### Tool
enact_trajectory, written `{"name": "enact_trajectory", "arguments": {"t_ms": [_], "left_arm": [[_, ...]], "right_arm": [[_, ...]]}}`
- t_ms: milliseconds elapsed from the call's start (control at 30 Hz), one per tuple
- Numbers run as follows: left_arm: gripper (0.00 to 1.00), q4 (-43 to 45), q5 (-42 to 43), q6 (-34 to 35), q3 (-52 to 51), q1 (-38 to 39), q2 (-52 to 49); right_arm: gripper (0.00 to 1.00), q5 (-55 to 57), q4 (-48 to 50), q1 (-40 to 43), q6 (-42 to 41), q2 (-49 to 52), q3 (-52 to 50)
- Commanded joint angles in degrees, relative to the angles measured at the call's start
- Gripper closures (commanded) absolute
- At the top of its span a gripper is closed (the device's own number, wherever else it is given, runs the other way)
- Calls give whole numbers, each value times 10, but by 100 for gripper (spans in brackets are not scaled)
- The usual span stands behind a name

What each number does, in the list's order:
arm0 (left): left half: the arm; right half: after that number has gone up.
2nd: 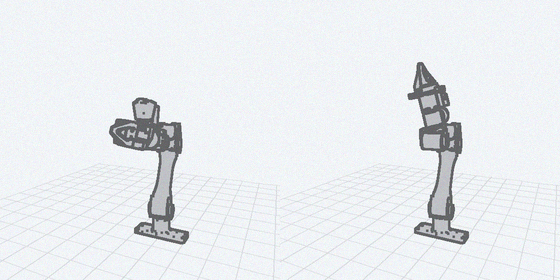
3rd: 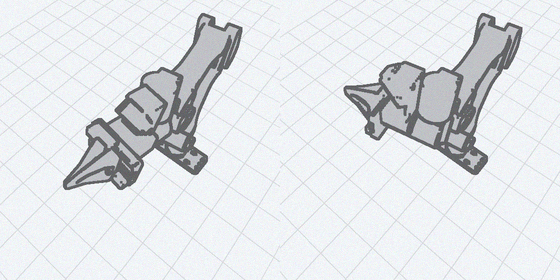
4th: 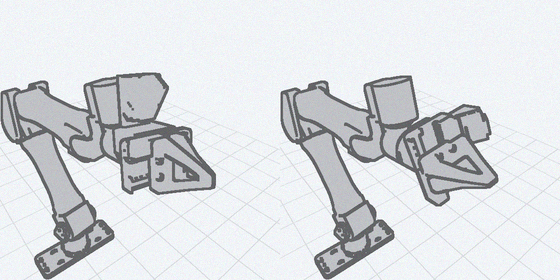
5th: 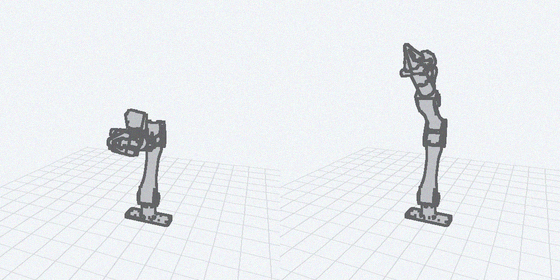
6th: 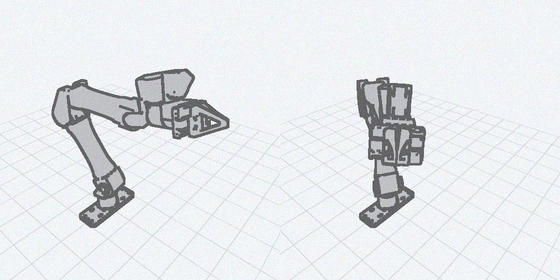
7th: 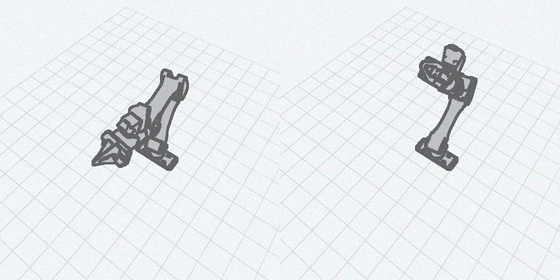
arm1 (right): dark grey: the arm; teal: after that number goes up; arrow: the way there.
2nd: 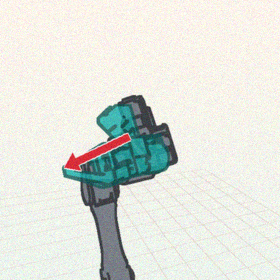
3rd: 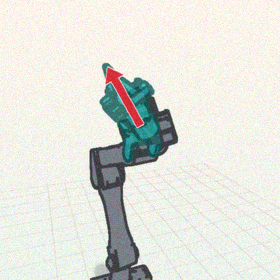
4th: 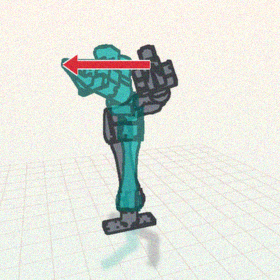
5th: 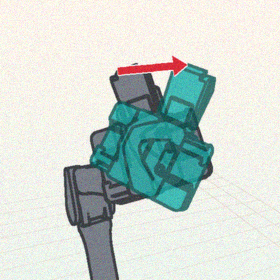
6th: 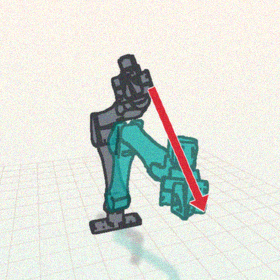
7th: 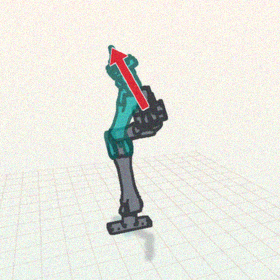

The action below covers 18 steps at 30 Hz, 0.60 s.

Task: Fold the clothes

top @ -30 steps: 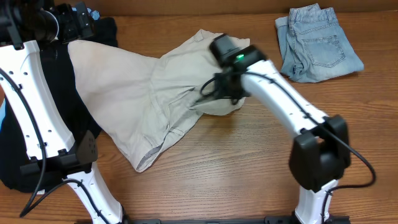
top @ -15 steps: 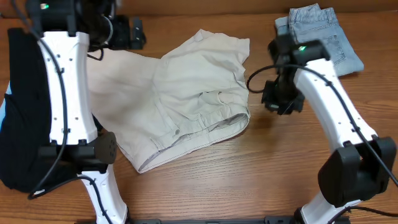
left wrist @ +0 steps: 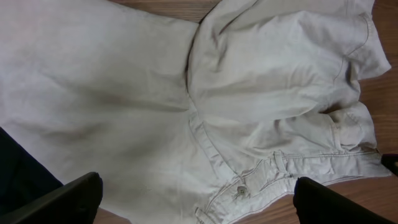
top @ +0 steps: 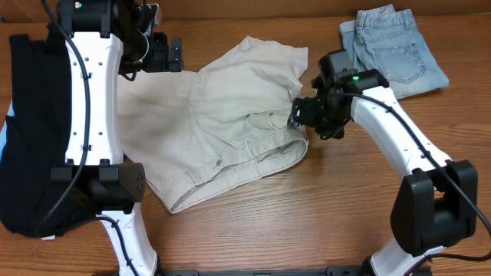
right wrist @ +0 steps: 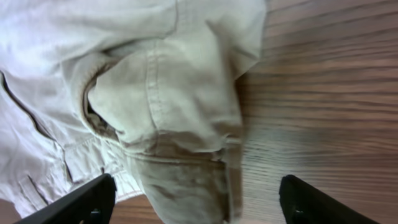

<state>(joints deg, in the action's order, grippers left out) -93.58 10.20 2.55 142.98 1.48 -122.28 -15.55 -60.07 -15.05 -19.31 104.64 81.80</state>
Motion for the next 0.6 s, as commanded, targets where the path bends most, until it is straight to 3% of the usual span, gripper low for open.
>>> {"name": "enact_trajectory", "arguments": {"t_ms": [0,67,167,300,333,567], "left_arm": [[0,5,-7,-13,-8,1,5],[0,8,-7,-12,-8,1,5],[0,10,-7,-10,-8,1,5],[0,9,-5,-8,-8,1,5],[0,8,-5,-8,-8,1,5],[0,9,-5,-8,-8,1,5]], "right_arm": [[11,-32,16,-22,3,-6,-35],[12,-47,39,-32,2,-6,-59],[34,-56,77,-43,-17,-6,-93],[91,-41,91,-40,-35,-6,-113],[96,-37,87,-35,-35,-6,-113],[96,-21,1,43,-31,-46,-105]]}}
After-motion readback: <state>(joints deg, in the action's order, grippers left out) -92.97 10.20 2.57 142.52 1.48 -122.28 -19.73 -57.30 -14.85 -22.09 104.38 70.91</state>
